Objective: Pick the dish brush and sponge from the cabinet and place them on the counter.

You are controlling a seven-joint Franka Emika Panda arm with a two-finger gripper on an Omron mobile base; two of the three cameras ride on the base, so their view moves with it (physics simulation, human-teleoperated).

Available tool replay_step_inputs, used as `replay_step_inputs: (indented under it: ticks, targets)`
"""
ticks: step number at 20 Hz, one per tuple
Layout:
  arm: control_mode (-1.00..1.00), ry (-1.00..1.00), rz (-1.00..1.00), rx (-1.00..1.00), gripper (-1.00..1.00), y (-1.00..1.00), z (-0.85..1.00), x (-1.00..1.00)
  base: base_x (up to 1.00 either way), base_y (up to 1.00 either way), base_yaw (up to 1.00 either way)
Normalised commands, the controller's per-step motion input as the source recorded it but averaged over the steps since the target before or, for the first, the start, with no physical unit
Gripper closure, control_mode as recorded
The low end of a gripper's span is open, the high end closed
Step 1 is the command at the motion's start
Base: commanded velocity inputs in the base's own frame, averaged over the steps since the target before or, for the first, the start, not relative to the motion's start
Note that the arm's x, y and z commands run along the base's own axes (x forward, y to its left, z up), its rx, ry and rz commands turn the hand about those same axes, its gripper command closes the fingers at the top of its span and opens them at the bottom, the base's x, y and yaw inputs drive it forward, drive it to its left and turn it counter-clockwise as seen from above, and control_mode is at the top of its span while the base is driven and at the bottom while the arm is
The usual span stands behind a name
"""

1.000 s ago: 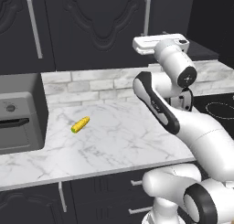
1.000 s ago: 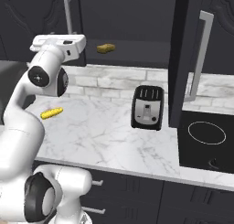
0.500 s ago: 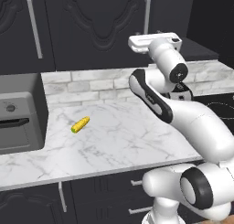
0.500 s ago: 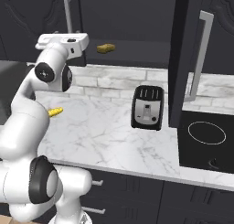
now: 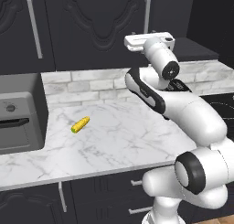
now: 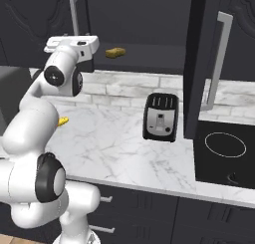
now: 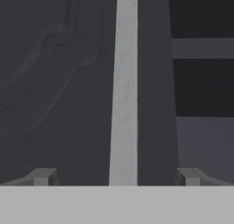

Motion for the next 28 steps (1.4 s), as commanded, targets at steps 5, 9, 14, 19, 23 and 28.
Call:
replay_step_inputs:
  ticks: [5, 9, 14, 19, 23, 28]
  targets:
    - [-1.0, -0.01, -0.02, 0.0, -1.0, 0.03, -0.04, 0.3, 0.0, 0.0, 0.0]
    - [-1.0, -0.01, -0.03, 0.0, 1.0, 0.05, -0.04, 0.33, 0.0, 0.0, 0.0]
    - [-1.0, 0.0, -0.03, 0.0, 1.0, 0.06, -0.04, 0.3, 0.0, 0.0, 0.0]
    - [-1.0, 0.0, -0.05, 0.0, 1.0, 0.07, 0.0, 0.33, 0.0, 0.0, 0.0]
    - [-1.0, 0.05, -0.07, 0.0, 1.0, 0.01, 0.0, 0.32, 0.0, 0.0, 0.0]
    - [-1.0, 0.14, -0.03, 0.06, 1.0, -0.06, 0.04, 0.1, 0.0, 0.0, 0.0]
